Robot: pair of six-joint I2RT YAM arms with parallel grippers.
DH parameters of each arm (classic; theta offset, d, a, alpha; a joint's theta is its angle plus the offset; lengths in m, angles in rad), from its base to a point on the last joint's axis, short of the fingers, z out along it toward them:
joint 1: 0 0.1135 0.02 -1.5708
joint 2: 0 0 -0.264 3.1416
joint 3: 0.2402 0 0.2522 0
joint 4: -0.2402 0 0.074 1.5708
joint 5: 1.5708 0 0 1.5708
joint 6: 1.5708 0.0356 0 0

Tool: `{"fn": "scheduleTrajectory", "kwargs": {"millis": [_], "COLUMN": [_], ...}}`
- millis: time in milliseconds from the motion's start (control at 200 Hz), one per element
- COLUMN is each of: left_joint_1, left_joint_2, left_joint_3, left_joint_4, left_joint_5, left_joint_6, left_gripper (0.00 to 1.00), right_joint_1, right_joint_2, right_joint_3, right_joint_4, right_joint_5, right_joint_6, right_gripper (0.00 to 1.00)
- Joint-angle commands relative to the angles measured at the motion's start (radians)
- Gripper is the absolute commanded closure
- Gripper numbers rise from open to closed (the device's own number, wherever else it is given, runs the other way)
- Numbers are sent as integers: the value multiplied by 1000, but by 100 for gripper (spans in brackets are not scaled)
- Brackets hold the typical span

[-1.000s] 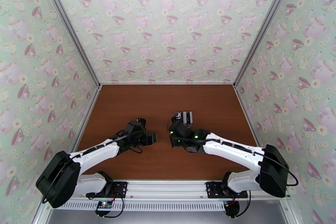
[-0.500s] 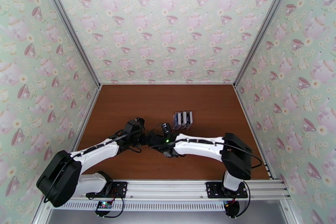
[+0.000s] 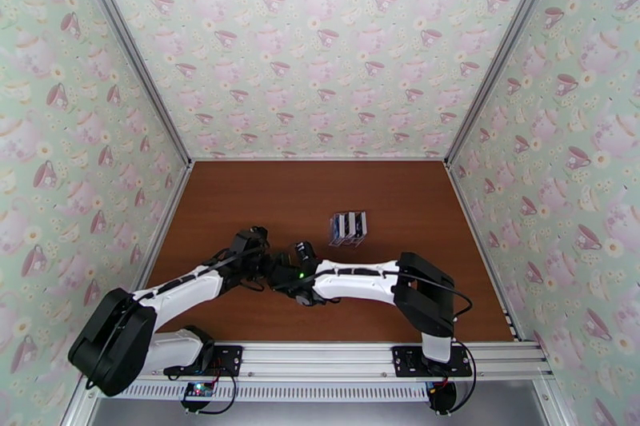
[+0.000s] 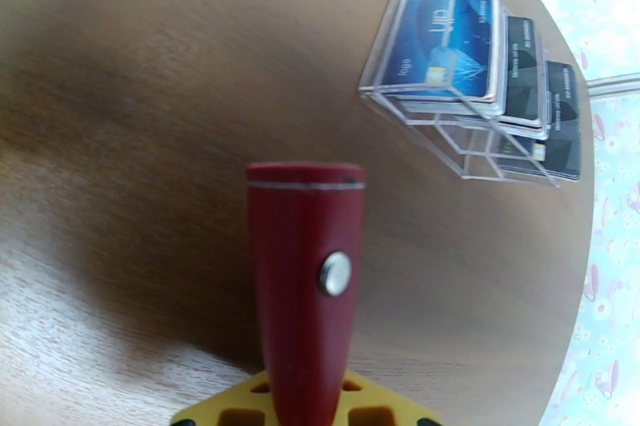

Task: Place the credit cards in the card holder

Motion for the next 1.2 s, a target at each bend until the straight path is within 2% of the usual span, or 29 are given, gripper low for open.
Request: {"fn": "scheduleTrajectory", "kwargs": {"millis": [0,140,416,576,751,922,1197], "left_joint_1": [9,10,9,-5,-60,-133,-185], "left_joint_2": [-14,-20,-38,-20,27,106,268], "left_joint_3": [-13,-10,-9,-3,12,45,123], "left_joint_4": [2,2,6,33,82,135,183], "left_joint_5": [43,61,97,139,148,148,138], "left_joint_6": [14,6,-14,-33,-62,-90,-82], "left_gripper": [16,16,16,18,22,26,29], "right_joint_1": [10,10,10,-10,-104,-221,-397], "right_joint_2": [14,16,5,-78,-231,-381,-467], "right_joint_3": [17,13,-3,-46,-177,-311,-431], "right_joint_4": [58,97,146,166,270,401,516], "right_joint_5": [-45,-84,-134,-137,-224,-369,-544], "right_joint_6": [-5,-16,-24,-26,-61,-118,-175], "right_gripper": [74,64,63,63,63,65,72]}}
